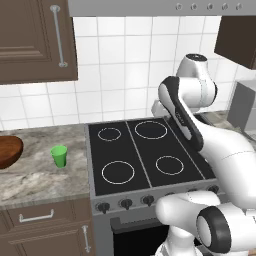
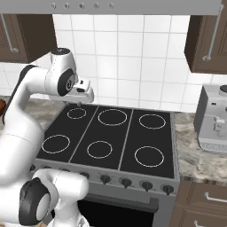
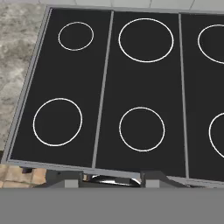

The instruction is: Pick the cup and bowl from the counter and place them on the counter next to the sink.

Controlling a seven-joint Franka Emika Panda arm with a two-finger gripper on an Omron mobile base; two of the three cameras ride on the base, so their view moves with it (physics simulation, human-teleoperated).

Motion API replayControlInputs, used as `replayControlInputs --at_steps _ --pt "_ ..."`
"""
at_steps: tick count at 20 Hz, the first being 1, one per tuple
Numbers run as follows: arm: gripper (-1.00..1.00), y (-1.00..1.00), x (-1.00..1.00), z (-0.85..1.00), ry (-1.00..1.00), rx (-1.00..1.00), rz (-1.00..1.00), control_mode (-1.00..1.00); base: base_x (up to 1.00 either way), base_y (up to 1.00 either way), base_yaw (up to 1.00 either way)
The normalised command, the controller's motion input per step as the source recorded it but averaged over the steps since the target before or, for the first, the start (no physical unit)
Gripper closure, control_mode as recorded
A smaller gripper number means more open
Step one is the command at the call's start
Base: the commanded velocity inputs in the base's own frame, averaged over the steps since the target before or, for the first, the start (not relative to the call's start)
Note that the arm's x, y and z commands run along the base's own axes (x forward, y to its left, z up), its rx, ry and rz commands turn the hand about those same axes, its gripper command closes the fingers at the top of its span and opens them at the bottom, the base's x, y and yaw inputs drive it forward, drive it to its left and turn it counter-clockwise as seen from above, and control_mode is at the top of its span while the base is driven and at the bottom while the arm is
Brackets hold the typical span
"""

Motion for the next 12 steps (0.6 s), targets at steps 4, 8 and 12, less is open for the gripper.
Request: replayControlInputs --at_steps 4,8,12 --pt "-1.0 0.11 0.0 -0.12 0.0 0.03 0.0 -1.0 0.0 0.0 0.0" --pt "-1.0 0.45 0.0 -0.41 0.0 0.01 0.02 -1.0 0.0 0.0 0.0" --pt "-1.0 0.69 0.03 -0.25 0.02 0.0 0.03 -1.0 0.0 0.0 0.0"
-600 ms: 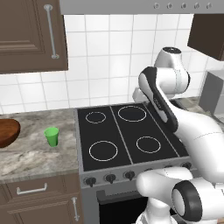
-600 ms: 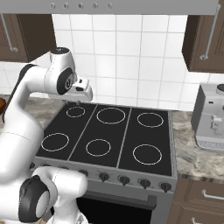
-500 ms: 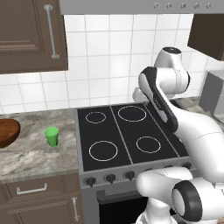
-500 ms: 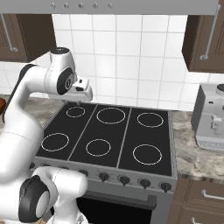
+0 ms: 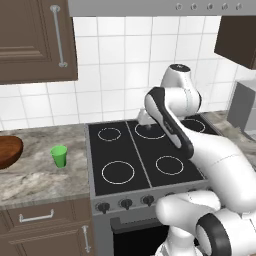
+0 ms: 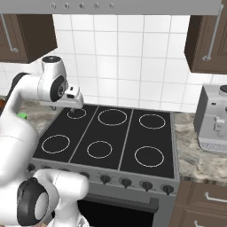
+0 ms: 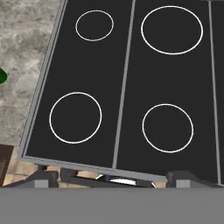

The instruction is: Pick the cup and bowl from the counter and place them on the counter next to the sink.

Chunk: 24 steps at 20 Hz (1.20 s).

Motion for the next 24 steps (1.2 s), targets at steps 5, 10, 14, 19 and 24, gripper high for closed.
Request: replayControlInputs --at_steps 5,10,14,19,24 --pt "-1.0 0.99 0.05 -0.03 0.07 -0.04 0.0 -1.0 0.0 0.0 0.0" --pt "-1.0 1.0 0.16 0.0 0.06 -0.09 0.0 -1.0 0.0 0.0 0.0" --pt "-1.0 1.0 0.17 0.0 0.0 -0.07 -0.02 -1.0 0.0 0.0 0.0" --pt "-1.0 0.82 0.05 0.0 0.0 -0.02 -0.06 -1.0 0.0 0.0 0.0" --pt "-1.0 0.59 0.0 -0.03 0.0 0.02 0.0 -1.0 0.0 0.0 0.0"
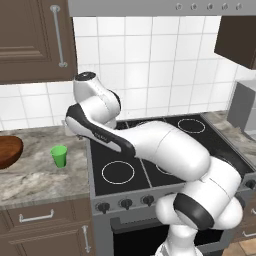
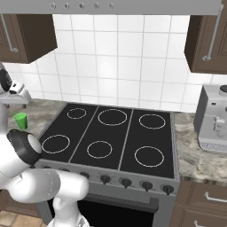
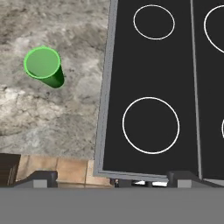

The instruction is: Pick the cup and bowl from the counter and place them on the counter next to the sink.

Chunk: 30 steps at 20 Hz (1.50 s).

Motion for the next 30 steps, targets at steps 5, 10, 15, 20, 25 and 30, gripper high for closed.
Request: replayControlInputs --at_steps 5,10,15,20,25,30 --pt "-1.0 0.35 0.0 -0.04 0.0 0.14 0.0 -1.0 0.0 0.0 0.0" --pt "-1.0 0.17 0.01 -0.01 0.01 0.08 -0.02 -1.0 0.0 0.0 0.0" --pt "-1.0 0.13 0.18 -0.1 0.01 0.0 -0.01 -1.0 0.0 0.0 0.0" --pt "-1.0 0.0 0.27 -0.08 0.0 0.0 0.0 -1.0 0.0 0.0 0.0" --pt "-1.0 -0.01 0.36 -0.33 0.0 0.0 0.0 -1.0 0.0 0.0 0.0" --pt "-1.0 0.0 0.29 -0.37 0.0 0.03 0.0 -1.0 0.0 0.0 0.0"
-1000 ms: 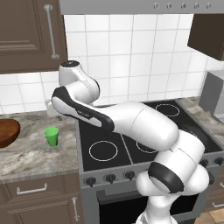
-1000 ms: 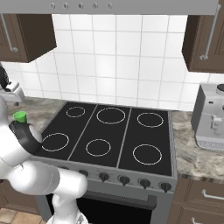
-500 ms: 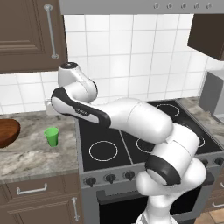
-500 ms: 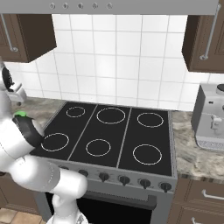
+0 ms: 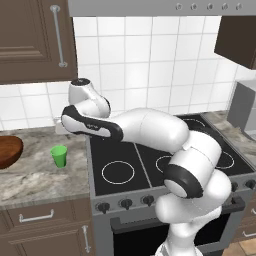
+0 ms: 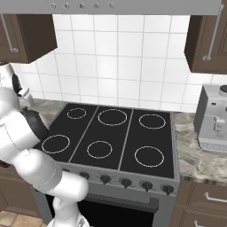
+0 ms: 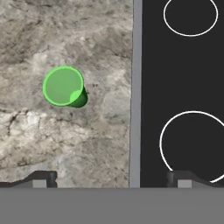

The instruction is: Pick the cup and bowl from the counter and place them on the counter next to the sink.

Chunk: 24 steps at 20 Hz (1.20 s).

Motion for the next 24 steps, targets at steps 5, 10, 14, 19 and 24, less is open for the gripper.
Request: replayControlInputs --at_steps 5,10,14,19,24 --pt "-1.0 0.0 0.18 -0.24 0.0 0.08 0.0 -1.0 0.0 0.0 0.0" --pt "-1.0 0.03 0.02 -0.03 0.0 0.16 0.0 -1.0 0.0 0.0 0.0" --pt "-1.0 0.02 0.09 -0.18 0.0 0.13 0.0 -1.0 0.0 0.0 0.0" --pt "-1.0 0.0 0.4 -0.36 0.0 0.04 0.0 -1.0 0.0 0.0 0.0" --pt "-1.0 0.0 0.38 -0.22 0.0 0.01 0.0 -1.0 0.0 0.0 0.0"
